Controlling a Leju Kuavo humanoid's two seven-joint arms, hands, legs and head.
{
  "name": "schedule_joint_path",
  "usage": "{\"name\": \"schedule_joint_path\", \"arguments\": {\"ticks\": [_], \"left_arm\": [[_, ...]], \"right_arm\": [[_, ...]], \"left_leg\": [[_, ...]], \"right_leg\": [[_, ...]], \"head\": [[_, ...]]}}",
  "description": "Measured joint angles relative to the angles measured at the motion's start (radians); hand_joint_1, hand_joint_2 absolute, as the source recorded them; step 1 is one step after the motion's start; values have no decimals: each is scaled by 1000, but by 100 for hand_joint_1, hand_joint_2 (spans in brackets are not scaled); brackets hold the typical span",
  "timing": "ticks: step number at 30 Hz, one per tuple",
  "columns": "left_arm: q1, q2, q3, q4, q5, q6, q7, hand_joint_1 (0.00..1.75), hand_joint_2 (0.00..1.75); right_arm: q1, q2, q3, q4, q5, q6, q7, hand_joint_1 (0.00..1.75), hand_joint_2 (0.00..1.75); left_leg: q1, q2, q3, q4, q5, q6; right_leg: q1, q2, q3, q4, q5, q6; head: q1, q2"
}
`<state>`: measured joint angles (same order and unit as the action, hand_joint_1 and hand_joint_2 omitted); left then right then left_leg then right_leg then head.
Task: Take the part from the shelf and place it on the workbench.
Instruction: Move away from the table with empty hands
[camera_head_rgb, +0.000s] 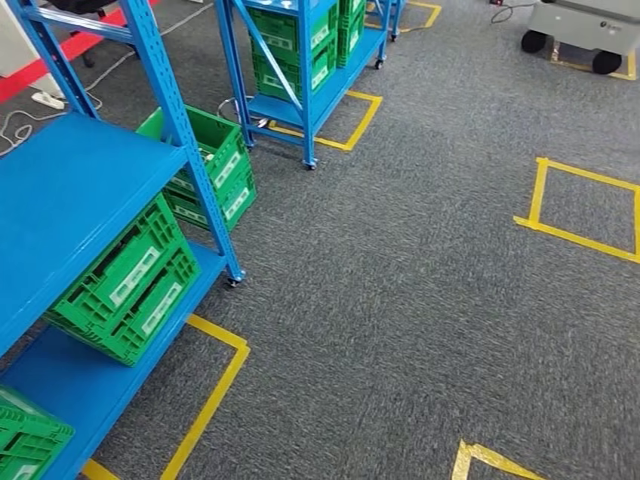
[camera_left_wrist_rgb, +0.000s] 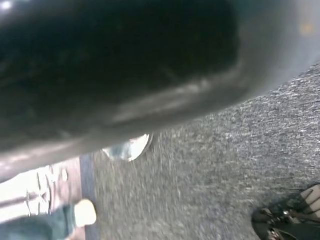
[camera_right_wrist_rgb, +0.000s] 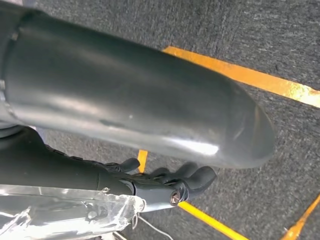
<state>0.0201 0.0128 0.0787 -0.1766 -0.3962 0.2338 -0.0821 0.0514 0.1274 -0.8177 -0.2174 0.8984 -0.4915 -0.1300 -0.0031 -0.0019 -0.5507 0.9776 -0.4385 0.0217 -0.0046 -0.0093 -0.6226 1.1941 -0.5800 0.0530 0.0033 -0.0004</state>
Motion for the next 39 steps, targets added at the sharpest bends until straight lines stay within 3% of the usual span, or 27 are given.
{"name": "schedule_joint_path", "arguments": {"ticks": [2,3,5,7,9,11,12,14,16,17,18,19,21,22,24,27,29,31,32,33,34,35,37,39], "left_arm": [[0,0,24,0,24,-21,12,0,0],[1,0,35,0,32,-27,16,0,0],[1,-1,54,0,41,-35,21,0,0],[0,1,66,0,42,-39,23,0,0],[1,3,72,0,41,-39,25,0,0],[4,1,74,0,34,-39,26,0,0],[5,1,74,0,29,-39,26,0,0],[3,0,75,0,21,-37,26,0,0],[-1,-1,75,0,19,-36,26,0,0],[-1,-1,75,0,19,-36,26,0,0],[0,-2,75,0,18,-36,26,0,0],[2,-2,75,0,17,-36,26,0,0],[3,-2,75,0,11,-36,27,0,0],[1,-2,75,0,8,-37,28,0,0],[-3,-1,75,0,4,-39,32,0,0],[0,-2,75,0,2,-40,34,0,0],[0,-2,75,0,1,-40,35,0,0],[-2,-2,75,0,1,-40,35,0,0],[-2,-2,75,0,1,-40,35,0,0],[-2,-2,75,0,1,-40,35,0,0],[-1,-2,75,0,1,-40,35,0,0],[-1,-3,75,0,1,-40,35,0,0],[-2,-2,75,0,0,-40,35,0,0],[-2,0,75,0,-6,-40,35,0,0]], "right_arm": [[2,0,-6,0,1,0,-2,0,0],[2,0,-9,0,2,0,-3,0,0],[2,0,-14,0,5,0,-5,0,0],[1,0,-17,0,8,0,-7,0,0],[1,0,-19,0,10,0,-8,0,0],[2,0,-22,0,13,0,-8,0,0],[2,0,-24,0,14,0,-9,0,0],[2,0,-26,0,16,0,-10,0,0],[3,0,-28,0,16,0,-10,0,0],[3,0,-30,0,16,0,-10,0,0],[3,0,-31,0,17,0,-10,0,0],[2,0,-33,0,17,0,-10,0,0],[1,0,-34,0,19,1,-10,0,0],[1,0,-34,0,21,2,-10,0,0],[1,0,-34,0,23,2,-10,0,0],[-1,0,-35,0,25,2,-10,0,0],[-1,1,-35,0,26,2,-10,0,0],[1,2,-36,0,26,3,-10,0,0],[1,2,-36,0,26,3,-9,0,0],[2,2,-37,0,26,3,-9,0,0],[2,2,-37,0,26,3,-9,0,0],[2,2,-37,0,26,3,-9,0,0],[1,2,-37,0,27,3,-10,0,0],[-1,2,-37,0,32,3,-10,0,0]], "left_leg": [[0,-13,1,0,0,1],[1,-20,2,1,-1,1],[4,-35,5,2,-3,-4],[3,-50,4,9,-7,-15],[2,-63,-4,14,-5,-27],[6,-68,-9,14,-3,-37],[7,-60,-14,24,-11,-42],[7,-30,-51,103,-60,-49],[7,-14,-116,239,-125,-53],[8,-12,-141,291,-141,-53],[8,-12,-147,305,-135,-52],[7,-11,-134,281,-113,-50],[5,6,-68,155,-45,-43],[2,20,-36,91,-25,-39],[-3,39,-6,24,-15,-31],[-2,24,-5,12,-12,-16],[3,13,-1,7,-8,-4],[3,2,-1,7,-8,2],[3,-4,-1,7,-8,3],[3,-11,0,7,-9,3],[4,-18,1,8,-9,3],[5,-26,2,8,-10,1],[6,-41,4,14,-14,-10],[5,-54,-1,21,-15,-23]], "right_leg": [[-2,5,-55,105,-32,5],[-3,5,-59,107,-18,6],[-8,14,-11,-1,52,10],[-16,45,51,-126,96,12],[-18,63,72,-164,96,2],[-15,51,71,-165,99,-14],[-15,45,71,-166,102,-22],[-14,29,70,-169,104,-33],[-10,11,68,-169,102,-39],[-9,3,68,-169,102,-40],[-8,-4,68,-169,101,-41],[-7,-11,69,-169,101,-41],[-5,-22,72,-169,99,-40],[-3,-27,73,-167,98,-37],[2,-38,73,-167,96,-28],[1,-44,72,-165,90,-12],[-2,-21,41,-96,48,-4],[-3,1,-24,42,-16,1],[-4,4,-54,101,-37,2],[-4,6,-71,130,-38,3],[-6,6,-68,118,-20,4],[-8,8,-46,67,16,5],[-14,29,25,-80,80,8],[-17,50,65,-155,96,2]], "head": [[2,0],[2,0],[2,0],[4,0],[4,0],[3,0],[1,0],[-3,0],[-5,0],[-5,0],[-5,0],[-5,0],[-5,0],[-6,0],[-5,0],[-4,0],[0,0],[5,0],[6,0],[6,0],[6,0],[6,0],[7,0],[6,0]]}}
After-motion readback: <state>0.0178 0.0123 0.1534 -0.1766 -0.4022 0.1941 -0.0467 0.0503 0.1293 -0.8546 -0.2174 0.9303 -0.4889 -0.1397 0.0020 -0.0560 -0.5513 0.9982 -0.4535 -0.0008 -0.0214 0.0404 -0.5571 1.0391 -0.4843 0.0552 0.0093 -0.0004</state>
